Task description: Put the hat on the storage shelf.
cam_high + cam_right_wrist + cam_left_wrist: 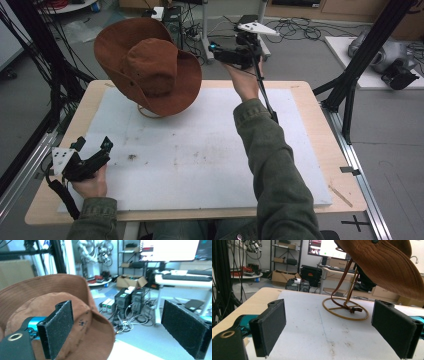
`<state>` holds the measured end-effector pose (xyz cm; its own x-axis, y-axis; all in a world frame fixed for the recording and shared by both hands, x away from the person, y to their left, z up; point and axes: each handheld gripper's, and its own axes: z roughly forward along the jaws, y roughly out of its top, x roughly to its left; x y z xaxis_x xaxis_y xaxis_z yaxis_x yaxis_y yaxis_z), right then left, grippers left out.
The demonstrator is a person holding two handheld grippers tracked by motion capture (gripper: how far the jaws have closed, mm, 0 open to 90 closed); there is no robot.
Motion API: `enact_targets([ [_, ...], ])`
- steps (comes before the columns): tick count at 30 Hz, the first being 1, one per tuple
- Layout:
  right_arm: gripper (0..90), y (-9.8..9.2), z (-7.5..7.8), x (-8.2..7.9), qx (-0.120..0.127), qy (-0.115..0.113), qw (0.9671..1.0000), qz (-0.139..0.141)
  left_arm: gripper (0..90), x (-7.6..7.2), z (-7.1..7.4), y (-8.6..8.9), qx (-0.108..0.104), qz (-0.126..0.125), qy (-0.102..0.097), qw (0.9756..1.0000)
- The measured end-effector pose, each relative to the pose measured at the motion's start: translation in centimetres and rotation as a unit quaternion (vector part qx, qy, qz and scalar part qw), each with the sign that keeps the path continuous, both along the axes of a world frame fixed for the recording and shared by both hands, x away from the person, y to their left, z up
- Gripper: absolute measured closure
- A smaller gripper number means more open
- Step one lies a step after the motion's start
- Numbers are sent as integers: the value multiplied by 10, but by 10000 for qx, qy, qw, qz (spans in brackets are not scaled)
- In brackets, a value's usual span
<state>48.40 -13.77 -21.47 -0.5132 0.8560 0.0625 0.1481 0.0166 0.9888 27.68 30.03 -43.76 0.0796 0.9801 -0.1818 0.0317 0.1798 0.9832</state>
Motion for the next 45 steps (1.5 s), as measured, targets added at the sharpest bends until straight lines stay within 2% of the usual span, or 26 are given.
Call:
enact_targets([
  [2, 106, -13, -2, -7, 34, -101, 9999, -93, 127, 0, 0, 0, 7, 2, -4, 10000],
  [4, 106, -24, -4, -13, 42, -61, 9998, -186, 127, 0, 0, 0, 28, 12, -7, 10000],
  [9, 107, -52, -11, -29, 148, -145, 9986, -487, 126, -1, 1, 1, 46, 62, -22, 10000],
  [14, 107, -77, -20, -45, 147, -259, 9963, -810, 126, -1, 1, 0, 78, 81, -24, 9999],
  [17, 107, -90, -25, -52, 159, -197, 9953, -931, 126, 0, 2, -1, 111, 89, -24, 9999],
  [21, 107, -105, -34, -64, 218, -269, 9921, -1208, 126, 1, 2, -2, 148, 103, -28, 9998],
  [28, 107, -125, -53, -85, 332, -400, 9852, -1636, 126, 4, 2, -5, 242, 77, -16, 9997],
  [32, 108, -134, -66, -95, 460, -352, 9810, -1853, 126, 3, 2, -5, 256, 89, -17, 9996],
  [34, 108, -136, -71, -98, 433, -360, 9797, -1926, 127, 3, 2, -5, 241, 83, -16, 9997],
  [39, 108, -137, -88, -110, 289, -424, 9786, -1991, 126, 4, 2, -5, 265, 91, -7, 9996],
  [43, 108, -139, -102, -118, 298, -409, 9769, -2075, 126, 4, 2, -6, 262, 77, -7, 9996],
  [45, 108, -140, -108, -122, 308, -395, 9771, -2069, 126, 5, 2, -6, 264, 68, -9, 9996],
])
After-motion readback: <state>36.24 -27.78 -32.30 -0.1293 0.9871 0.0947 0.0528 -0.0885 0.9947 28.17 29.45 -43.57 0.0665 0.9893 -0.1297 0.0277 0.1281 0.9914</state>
